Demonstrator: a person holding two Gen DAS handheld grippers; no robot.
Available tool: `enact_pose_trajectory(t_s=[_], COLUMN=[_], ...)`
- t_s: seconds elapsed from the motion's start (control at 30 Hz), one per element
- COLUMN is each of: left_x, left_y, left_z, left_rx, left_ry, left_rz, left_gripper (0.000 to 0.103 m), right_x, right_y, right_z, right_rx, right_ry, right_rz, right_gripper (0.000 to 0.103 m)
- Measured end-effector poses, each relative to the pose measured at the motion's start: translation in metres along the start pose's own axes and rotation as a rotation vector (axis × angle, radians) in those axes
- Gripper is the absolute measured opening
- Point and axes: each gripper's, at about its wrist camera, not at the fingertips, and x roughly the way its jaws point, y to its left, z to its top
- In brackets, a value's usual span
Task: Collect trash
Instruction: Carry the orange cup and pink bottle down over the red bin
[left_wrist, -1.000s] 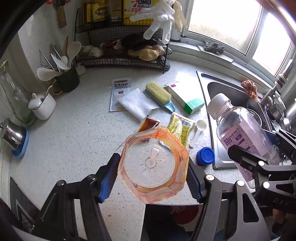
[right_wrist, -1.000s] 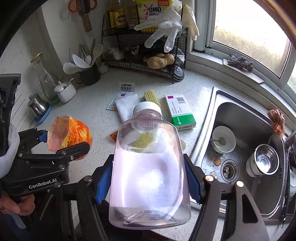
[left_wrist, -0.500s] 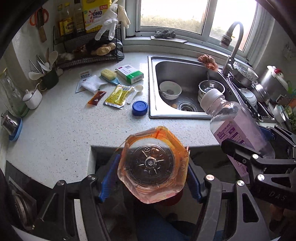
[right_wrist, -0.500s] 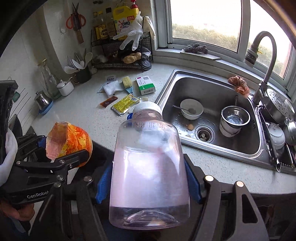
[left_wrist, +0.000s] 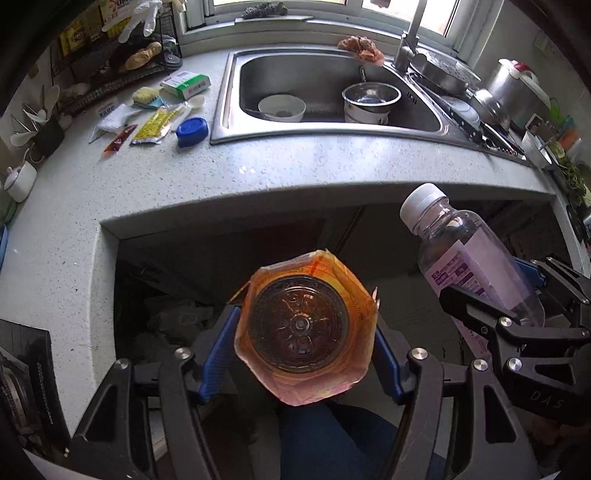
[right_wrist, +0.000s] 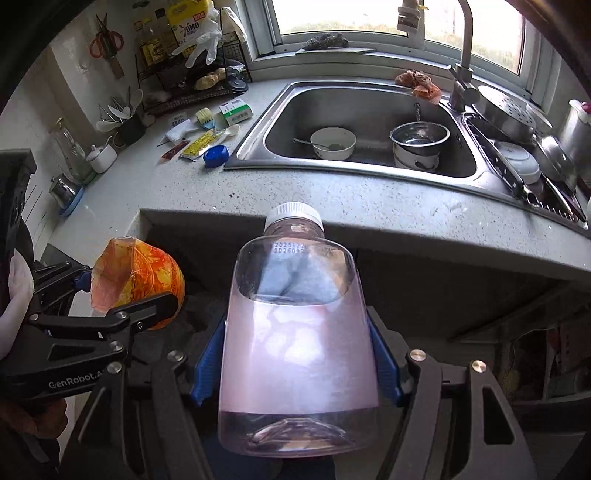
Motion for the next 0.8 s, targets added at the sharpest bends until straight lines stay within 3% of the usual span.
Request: enact_pose_trajectory(t_s=[0.27, 0.53, 0.8], left_x=[0.112, 0.252, 0.353], left_y=[-0.01, -0.012, -0.021], left_z=[-0.026, -0.057, -0.077], left_rx=[0.026, 0.037, 0.075], left_ry=[0.154, 0.243, 0.305], left_rz=[-0.038, -0.057, -0.075], left_gripper=[0.065, 0.065, 0.065], right_x=[0.087, 0.205, 0.292], right_y=[-0.028, -0.056, -0.077], right_z=[-0.046, -0.094, -0.126], right_rx=[0.12, 0.192, 0.241], right_ry=[0.134, 0.217, 0.256], right_rz=[-0.02, -0.039, -0.062], right_gripper=[0.067, 0.067, 0.067])
